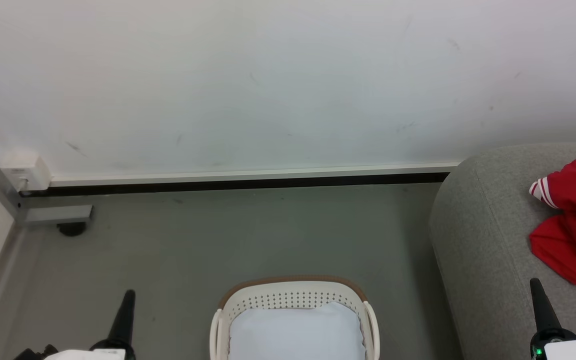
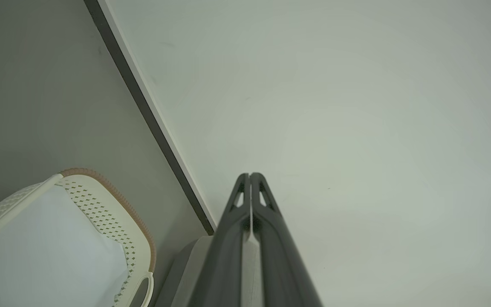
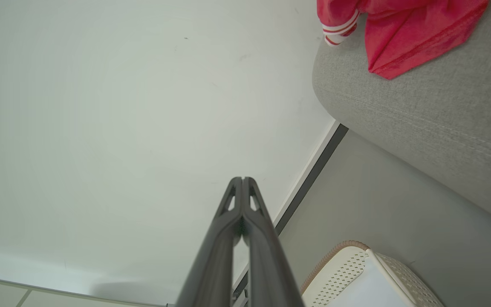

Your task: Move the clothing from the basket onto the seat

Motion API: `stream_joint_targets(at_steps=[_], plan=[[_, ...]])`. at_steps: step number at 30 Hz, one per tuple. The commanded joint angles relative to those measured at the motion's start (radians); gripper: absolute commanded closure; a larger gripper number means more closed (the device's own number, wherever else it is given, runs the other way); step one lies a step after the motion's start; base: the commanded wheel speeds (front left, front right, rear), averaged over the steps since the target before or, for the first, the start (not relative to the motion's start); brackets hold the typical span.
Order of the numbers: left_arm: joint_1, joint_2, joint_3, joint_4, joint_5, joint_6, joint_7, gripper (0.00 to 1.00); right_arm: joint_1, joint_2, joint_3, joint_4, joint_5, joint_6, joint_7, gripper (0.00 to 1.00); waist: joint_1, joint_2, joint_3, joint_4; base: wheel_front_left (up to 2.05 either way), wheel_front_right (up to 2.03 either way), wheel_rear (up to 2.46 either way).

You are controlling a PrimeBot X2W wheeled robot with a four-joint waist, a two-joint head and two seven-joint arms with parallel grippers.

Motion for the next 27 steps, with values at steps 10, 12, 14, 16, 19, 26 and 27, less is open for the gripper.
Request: stream_joint_targets(at_steps=[10,12,14,16,19,26,27], plan=[[-0.031,0.003,0.013,-0.006,-0.088,-0.01,0.023,1.0,-0.024,-0.009,-0.013,-0.012,0.098,-0.002,0.023,1.0,-0.0001,-0.0001,0.004,0.007,0.0,0.0,0.0],[-0.035,0.003,0.014,-0.006,-0.105,-0.011,0.029,1.0,-0.026,-0.009,-0.014,-0.012,0.114,-0.002,0.029,1.0,-0.0001,-0.0001,0.005,0.008,0.0,0.0,0.0],[-0.037,0.003,0.015,-0.006,-0.117,-0.011,0.032,1.0,-0.028,-0.008,-0.016,-0.013,0.129,-0.002,0.033,1.0,-0.0001,-0.0001,0.006,0.01,0.0,0.0,0.0],[-0.038,0.003,0.017,-0.006,-0.131,-0.012,0.036,1.0,-0.03,-0.009,-0.017,-0.013,0.145,-0.002,0.037,1.0,-0.0001,-0.0001,0.007,0.011,0.0,0.0,0.0],[-0.043,0.003,0.019,-0.006,-0.155,-0.011,0.041,1.0,-0.031,-0.009,-0.02,-0.014,0.171,-0.002,0.043,1.0,-0.0001,-0.0001,0.008,0.013,0.0,0.0,0.0],[-0.053,0.002,0.023,-0.005,-0.201,-0.015,0.054,1.0,-0.035,-0.008,-0.025,-0.016,0.225,-0.002,0.056,1.0,-0.0001,-0.0001,0.012,0.018,0.0,0.0,0.0],[-0.054,0.002,0.024,-0.005,-0.209,-0.016,0.055,1.0,-0.035,-0.008,-0.026,-0.017,0.232,-0.002,0.059,1.0,-0.0001,-0.0001,0.012,0.019,0.0,0.0,0.0]])
